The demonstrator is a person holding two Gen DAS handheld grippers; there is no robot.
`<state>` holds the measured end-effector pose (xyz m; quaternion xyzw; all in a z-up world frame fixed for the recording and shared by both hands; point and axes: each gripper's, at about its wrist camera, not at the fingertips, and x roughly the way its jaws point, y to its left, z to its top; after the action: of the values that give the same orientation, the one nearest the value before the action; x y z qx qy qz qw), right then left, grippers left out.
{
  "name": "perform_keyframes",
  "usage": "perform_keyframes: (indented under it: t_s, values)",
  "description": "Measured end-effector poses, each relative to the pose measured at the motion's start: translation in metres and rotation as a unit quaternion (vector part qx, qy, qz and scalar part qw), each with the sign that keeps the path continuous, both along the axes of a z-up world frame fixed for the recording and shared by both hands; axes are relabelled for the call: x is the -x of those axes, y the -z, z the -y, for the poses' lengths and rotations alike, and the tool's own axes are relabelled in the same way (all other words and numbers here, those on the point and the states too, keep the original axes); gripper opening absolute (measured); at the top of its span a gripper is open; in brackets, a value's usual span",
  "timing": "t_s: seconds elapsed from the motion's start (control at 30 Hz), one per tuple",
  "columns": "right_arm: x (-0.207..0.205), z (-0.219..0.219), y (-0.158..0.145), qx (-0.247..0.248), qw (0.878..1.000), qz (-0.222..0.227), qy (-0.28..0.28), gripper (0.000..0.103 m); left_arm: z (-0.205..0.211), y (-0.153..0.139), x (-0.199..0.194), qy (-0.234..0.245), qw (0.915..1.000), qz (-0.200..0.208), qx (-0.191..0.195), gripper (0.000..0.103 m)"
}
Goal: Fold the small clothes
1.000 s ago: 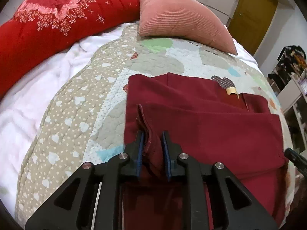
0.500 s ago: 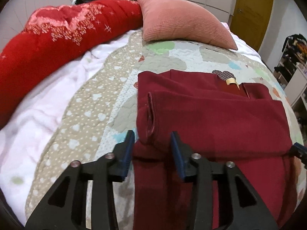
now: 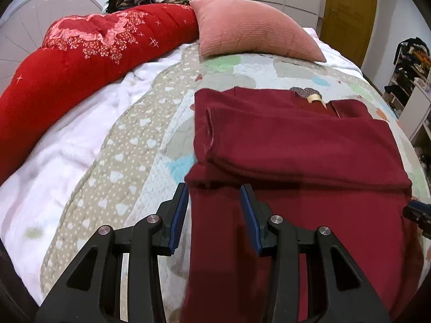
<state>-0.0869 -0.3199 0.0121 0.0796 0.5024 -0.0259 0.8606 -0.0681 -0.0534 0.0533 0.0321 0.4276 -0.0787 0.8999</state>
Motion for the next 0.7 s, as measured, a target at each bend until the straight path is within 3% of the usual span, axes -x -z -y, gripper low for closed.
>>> perform_keyframes:
  t_s: [0.13, 0.27, 0.33, 0.4, 0.53, 0.7]
  values:
    - [0.022, -0.003, -0.01, 0.0, 1.0, 0.002, 0.005, 0.047, -0.005, 0.002, 0.017, 0.002, 0.9999, -0.003, 0.012, 0.039]
    - [0.04, -0.012, -0.01, -0.035, 0.999, 0.013, -0.012, 0.048, -0.007, 0.011, 0.038, 0.01, 0.9996, -0.023, 0.015, 0.039]
    - [0.047, -0.022, -0.001, -0.015, 0.999, -0.002, -0.036, 0.048, -0.007, 0.016, 0.049, 0.017, 0.9994, -0.029, 0.003, 0.039]
    - [0.059, -0.02, 0.008, 0.042, 0.999, -0.019, -0.026, 0.048, -0.009, 0.019, 0.06, 0.022, 0.9992, -0.032, -0.008, 0.039]
    - [0.093, 0.012, 0.004, 0.006, 0.999, -0.01, 0.031, 0.048, -0.028, 0.025, 0.08, 0.033, 0.9979, -0.056, -0.001, 0.039]
    - [0.132, 0.018, -0.01, -0.048, 0.998, 0.002, 0.038, 0.048, -0.056, 0.025, 0.103, 0.034, 0.9953, -0.084, 0.035, 0.039]
